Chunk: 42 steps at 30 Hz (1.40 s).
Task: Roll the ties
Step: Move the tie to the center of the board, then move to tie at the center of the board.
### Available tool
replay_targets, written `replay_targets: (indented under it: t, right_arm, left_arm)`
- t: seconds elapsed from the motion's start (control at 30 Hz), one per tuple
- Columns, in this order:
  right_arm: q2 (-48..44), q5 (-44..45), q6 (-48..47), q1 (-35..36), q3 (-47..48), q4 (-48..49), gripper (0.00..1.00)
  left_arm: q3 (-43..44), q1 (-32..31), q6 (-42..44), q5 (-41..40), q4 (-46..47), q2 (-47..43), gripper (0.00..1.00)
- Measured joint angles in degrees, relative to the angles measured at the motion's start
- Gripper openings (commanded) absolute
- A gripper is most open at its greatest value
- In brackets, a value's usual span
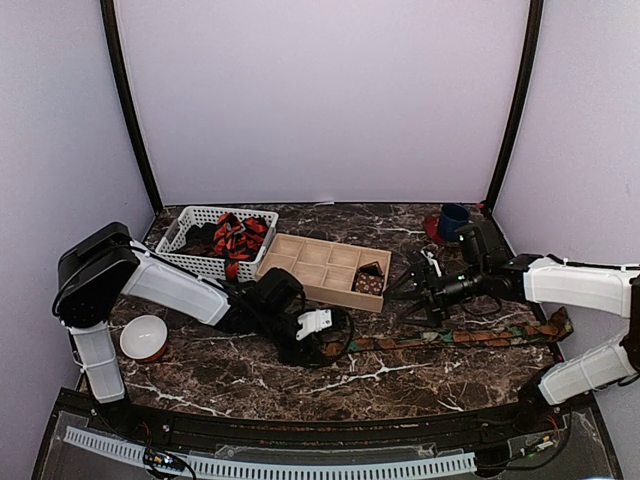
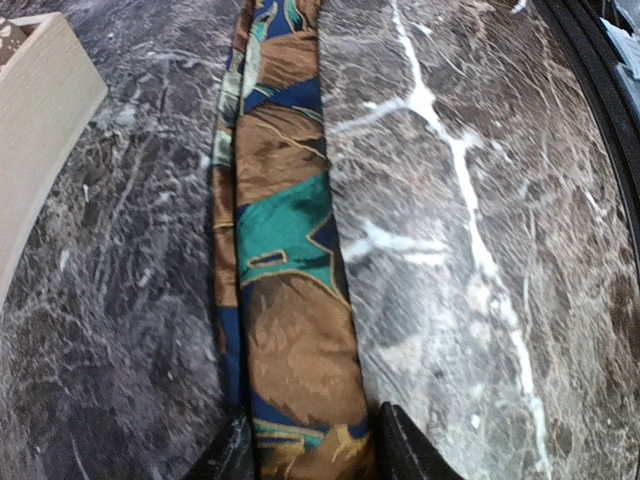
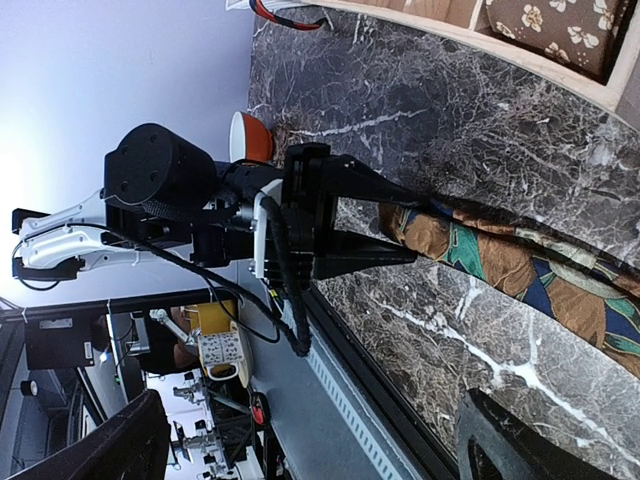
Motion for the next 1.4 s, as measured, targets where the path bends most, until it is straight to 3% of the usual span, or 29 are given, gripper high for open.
replay_targets:
  t: [0.07, 0.3, 0.37, 0.43, 0.53, 0.67, 0.83, 1.0, 1.13, 1.23, 1.4]
  right_arm:
    - [0.0, 0.0, 0.0, 0.0, 0.0, -0.2, 0.99]
    - [0.3, 0.0, 0.0, 0.0, -0.1, 0.2, 0.99]
    - [0.8, 0.0, 0.0, 0.0, -0.1, 0.1, 0.97]
    - [1.6, 6.2, -0.2, 0.2, 0.2, 0.0, 0.96]
    - [2.6, 7.8, -5.5, 0.1, 0.8, -0.5, 0.96]
    - [2.6, 8.9, -8.5, 0.1, 1.5, -0.9, 0.95]
    - [3.5, 11.6, -11.1, -0.3, 2.6, -3.9, 0.86]
    - [7.5, 16.7, -13.2, -2.7, 3.1, -9.2, 0.75]
    - [11.7, 20.3, -14.6, -3.8, 3.1, -12.2, 0.69]
    - [14.7, 22.7, -16.3, -3.8, 3.9, -15.0, 0.59]
    - [17.2, 24.3, -19.7, -3.8, 5.4, -18.2, 0.51]
  left_arm:
    - [-1.8, 0.0, -0.1, 0.8, -0.3, -1.4, 0.39]
    - [-8.7, 0.0, -2.4, 2.3, -3.4, -8.7, 0.5]
    - [-7.9, 0.0, -3.0, 2.3, -4.1, -8.8, 0.56]
    - [-6.6, 0.0, -3.3, 2.3, -4.4, -8.8, 0.65]
    - [-5.0, 0.0, -4.2, 2.3, -3.6, -8.8, 0.75]
    - [-3.2, -0.2, -5.3, 3.0, -1.9, -8.0, 0.8]
    - [-0.5, -1.0, -6.1, 3.7, 1.2, -2.2, 0.82]
    - [1.7, -1.2, -6.0, 3.8, 2.9, 2.3, 0.73]
    - [2.8, -1.2, -5.8, 4.0, 3.9, 3.7, 0.5]
    - [2.8, -1.3, -4.7, 4.3, 3.5, 3.7, 0.31]
    - [2.8, -1.3, -1.5, 5.5, 2.1, 3.7, 0.22]
